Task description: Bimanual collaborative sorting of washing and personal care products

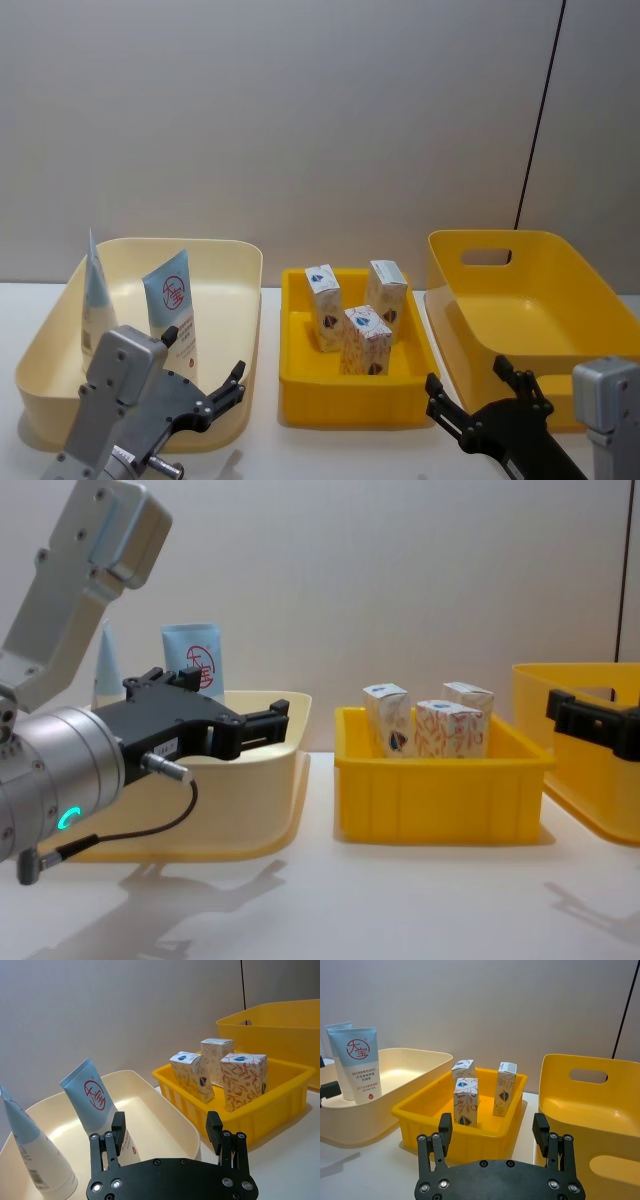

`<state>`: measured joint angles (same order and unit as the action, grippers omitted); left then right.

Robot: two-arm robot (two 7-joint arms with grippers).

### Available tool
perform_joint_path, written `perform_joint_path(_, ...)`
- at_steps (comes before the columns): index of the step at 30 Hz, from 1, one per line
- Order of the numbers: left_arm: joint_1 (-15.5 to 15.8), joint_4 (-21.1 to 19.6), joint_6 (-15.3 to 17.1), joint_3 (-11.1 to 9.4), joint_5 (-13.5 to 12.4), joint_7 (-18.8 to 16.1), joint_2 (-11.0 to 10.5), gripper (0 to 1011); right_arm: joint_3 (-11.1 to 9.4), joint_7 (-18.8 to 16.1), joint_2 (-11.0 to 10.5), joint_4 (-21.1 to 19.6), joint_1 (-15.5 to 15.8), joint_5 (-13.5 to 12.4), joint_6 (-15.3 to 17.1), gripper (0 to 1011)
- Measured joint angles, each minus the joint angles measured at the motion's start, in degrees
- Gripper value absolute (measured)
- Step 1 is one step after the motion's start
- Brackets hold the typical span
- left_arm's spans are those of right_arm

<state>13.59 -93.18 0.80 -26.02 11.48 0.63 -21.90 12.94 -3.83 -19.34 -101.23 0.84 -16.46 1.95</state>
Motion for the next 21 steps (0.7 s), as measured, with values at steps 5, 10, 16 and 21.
perform_joint_path(5, 0.0, 0.0, 0.0, 0.0, 0.0, 0.0, 0.0, 1003, 0.0, 0.0, 0.0, 0.0, 0.0, 0.0, 0.0, 1001)
perform_joint_path(10, 0.0, 0.0, 0.0, 0.0, 0.0, 0.0, 0.0, 1004, 0.0, 0.0, 0.0, 0.0, 0.0, 0.0, 0.0, 1001)
perform_joint_path(16, 0.0, 0.0, 0.0, 0.0, 0.0, 0.0, 0.0, 1003, 0.0, 0.0, 0.0, 0.0, 0.0, 0.0, 0.0, 1001)
perform_joint_path(21, 0.0, 0.0, 0.0, 0.0, 0.0, 0.0, 0.0, 1003, 0.0, 0.0, 0.0, 0.0, 0.0, 0.0, 0.0, 1001)
